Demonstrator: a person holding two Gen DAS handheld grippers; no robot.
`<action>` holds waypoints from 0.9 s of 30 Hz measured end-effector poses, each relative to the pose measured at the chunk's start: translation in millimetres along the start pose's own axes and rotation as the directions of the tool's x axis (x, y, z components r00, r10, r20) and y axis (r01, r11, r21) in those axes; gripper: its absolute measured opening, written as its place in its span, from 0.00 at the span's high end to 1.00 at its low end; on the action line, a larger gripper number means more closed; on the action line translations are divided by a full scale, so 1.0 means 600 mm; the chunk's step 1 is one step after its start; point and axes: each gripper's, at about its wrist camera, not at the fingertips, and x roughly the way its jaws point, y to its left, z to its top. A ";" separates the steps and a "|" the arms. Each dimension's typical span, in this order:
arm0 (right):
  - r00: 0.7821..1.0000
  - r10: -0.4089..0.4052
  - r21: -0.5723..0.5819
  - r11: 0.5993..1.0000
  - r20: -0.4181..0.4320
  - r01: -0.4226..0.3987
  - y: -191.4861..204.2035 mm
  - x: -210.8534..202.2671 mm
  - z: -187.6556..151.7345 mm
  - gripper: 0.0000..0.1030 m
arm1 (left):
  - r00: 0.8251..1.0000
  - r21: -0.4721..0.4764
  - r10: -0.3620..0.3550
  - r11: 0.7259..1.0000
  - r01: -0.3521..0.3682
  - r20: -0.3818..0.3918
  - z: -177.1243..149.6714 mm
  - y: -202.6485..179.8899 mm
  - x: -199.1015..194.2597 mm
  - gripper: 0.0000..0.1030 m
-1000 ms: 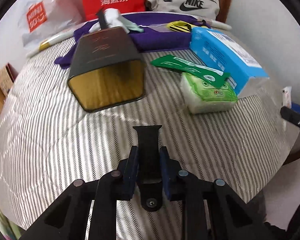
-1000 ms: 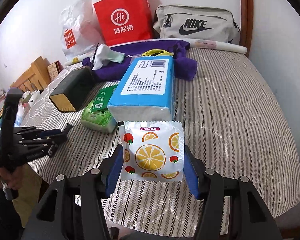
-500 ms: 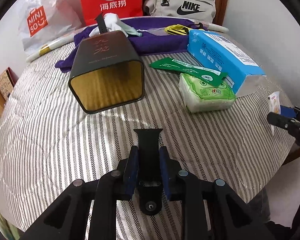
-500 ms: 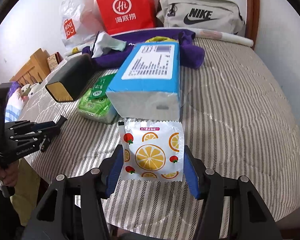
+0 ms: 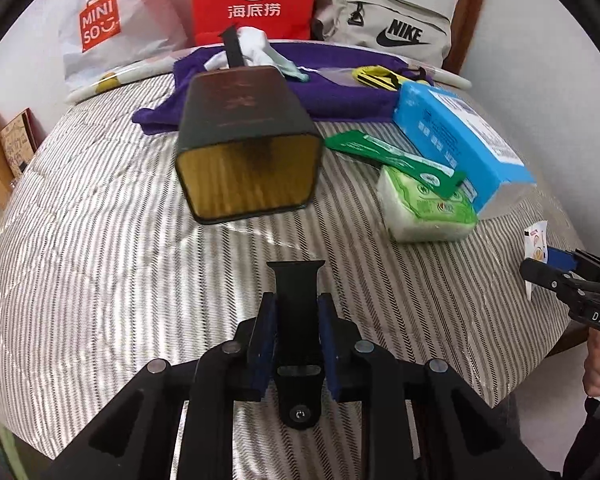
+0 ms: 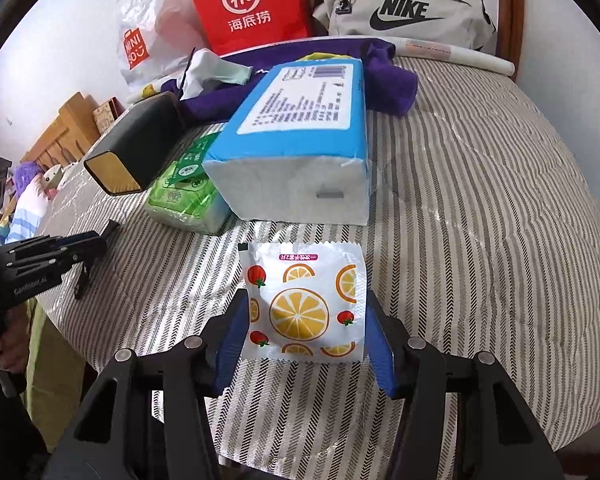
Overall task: Organize soft objects
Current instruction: 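Carry the black strap and orange-print packet over the purple towel with both tools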
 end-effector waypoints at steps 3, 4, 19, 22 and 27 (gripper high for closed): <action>1.000 0.011 -0.019 1.000 0.019 -0.011 0.009 -0.014 0.006 0.48 | 1.000 -0.015 -0.017 1.000 0.017 0.015 0.004 0.009 -0.012 0.81; 1.000 0.016 -0.029 0.999 0.026 -0.015 0.014 -0.020 0.009 0.48 | 1.000 -0.022 -0.017 1.000 0.018 0.024 0.006 0.012 -0.018 0.81; 0.989 0.098 -0.098 0.991 0.107 -0.088 0.050 -0.075 0.094 0.48 | 0.991 -0.028 -0.051 0.998 0.055 0.123 0.087 0.034 -0.081 0.81; 0.988 0.085 -0.108 0.992 0.133 -0.070 0.049 -0.083 0.124 0.48 | 0.989 -0.041 -0.046 0.998 0.052 0.140 0.110 0.043 -0.090 0.81; 0.985 0.053 -0.098 0.995 0.163 -0.038 0.032 -0.079 0.190 0.48 | 0.986 -0.093 -0.049 0.994 0.064 0.157 0.165 0.064 -0.092 0.81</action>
